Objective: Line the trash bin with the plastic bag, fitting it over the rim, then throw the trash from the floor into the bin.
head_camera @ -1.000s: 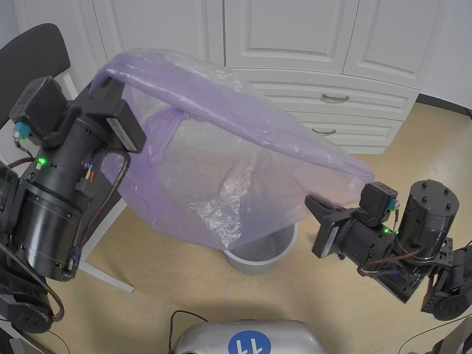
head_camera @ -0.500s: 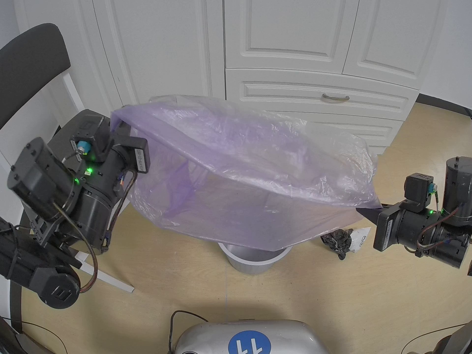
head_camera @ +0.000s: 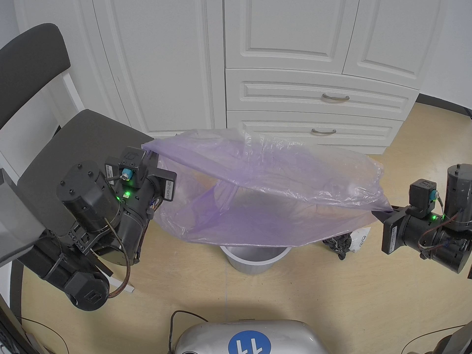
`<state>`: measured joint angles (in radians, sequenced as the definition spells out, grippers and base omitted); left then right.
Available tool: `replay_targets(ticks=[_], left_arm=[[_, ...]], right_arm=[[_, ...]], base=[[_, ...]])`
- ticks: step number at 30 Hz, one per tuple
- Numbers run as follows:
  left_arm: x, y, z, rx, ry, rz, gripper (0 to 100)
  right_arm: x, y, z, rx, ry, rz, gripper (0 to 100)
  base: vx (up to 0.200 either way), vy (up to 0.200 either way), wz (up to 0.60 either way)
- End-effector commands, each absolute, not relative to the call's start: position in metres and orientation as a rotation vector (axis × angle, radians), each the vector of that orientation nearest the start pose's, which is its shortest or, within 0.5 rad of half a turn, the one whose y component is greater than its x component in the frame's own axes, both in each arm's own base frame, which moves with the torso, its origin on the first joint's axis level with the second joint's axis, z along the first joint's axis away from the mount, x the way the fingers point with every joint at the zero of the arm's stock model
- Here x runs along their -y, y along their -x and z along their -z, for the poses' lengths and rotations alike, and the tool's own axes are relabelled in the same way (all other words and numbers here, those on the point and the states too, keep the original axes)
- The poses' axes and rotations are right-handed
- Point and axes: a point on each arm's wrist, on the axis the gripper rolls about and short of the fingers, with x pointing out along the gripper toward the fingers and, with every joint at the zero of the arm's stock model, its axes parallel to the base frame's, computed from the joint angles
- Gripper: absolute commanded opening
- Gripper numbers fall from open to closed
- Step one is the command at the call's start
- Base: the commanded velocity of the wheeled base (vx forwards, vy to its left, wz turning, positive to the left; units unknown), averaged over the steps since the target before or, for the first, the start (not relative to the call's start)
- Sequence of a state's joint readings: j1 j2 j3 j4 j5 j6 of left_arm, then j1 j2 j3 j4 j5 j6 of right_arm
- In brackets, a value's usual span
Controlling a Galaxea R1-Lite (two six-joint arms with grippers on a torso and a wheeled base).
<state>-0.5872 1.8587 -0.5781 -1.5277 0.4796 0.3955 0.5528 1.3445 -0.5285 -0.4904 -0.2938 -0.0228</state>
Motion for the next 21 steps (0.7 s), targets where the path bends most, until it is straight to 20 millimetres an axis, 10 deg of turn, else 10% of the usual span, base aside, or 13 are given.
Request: replay_targets(ticks=[1, 21], left_arm=[[0.163, -0.262, -0.158, 0.207, -0.282, 0.071, 0], [0.174, -0.255, -0.129, 0.118, -0.352, 0.125, 0]], right_arm=[[-0.099, -0.173, -0.172, -0.332, 0.219, -0.246, 0], [-0.079, -0.155, -0.121, -0.488, 0.643, -0.301, 0]], base=[[0.0, 0.0, 0.0], [0.0, 0.0, 0.0]])
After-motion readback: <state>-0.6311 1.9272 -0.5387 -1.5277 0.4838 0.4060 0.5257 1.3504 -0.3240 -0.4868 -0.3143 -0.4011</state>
